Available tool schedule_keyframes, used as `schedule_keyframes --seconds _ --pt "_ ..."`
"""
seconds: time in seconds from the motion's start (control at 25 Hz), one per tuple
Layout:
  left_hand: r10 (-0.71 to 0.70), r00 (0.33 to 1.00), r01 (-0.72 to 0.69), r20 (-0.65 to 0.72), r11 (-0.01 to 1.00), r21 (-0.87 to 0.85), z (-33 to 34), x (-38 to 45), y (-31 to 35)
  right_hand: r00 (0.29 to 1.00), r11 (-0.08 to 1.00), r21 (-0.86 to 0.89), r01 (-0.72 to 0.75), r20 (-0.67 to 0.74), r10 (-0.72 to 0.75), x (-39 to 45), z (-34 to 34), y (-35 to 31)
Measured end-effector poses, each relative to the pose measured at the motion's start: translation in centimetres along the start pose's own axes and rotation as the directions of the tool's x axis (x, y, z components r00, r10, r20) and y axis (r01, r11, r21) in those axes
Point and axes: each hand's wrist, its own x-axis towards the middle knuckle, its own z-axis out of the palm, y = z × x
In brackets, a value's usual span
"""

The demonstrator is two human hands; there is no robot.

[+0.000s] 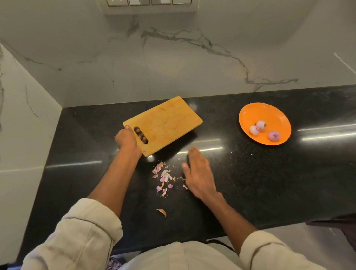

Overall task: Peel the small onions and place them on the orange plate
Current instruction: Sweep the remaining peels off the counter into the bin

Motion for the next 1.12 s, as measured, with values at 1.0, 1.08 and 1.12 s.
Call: schedule_keyframes --seconds 1.0,1.08,1.12 --pt "0.007 0.982 -0.053 0.191 0.969 0.240 6.0 -3.0 -7.2 0.953 0.969 0.197 -0.147 -0.234 0.192 -8.5 -0.1 3.2" --pt "0.050 0.973 -0.117 0.225 0.947 0.299 6.5 -2.8 -7.5 0.901 0.937 0.207 -0.281 -0.278 0.332 -8.7 -1.4 5.6" --pt "0.076 0.967 -0.162 0.245 0.920 0.357 6.7 -2.7 -7.7 0.892 0.930 0.185 -0.317 -0.276 0.358 -8.5 -1.9 6.3"
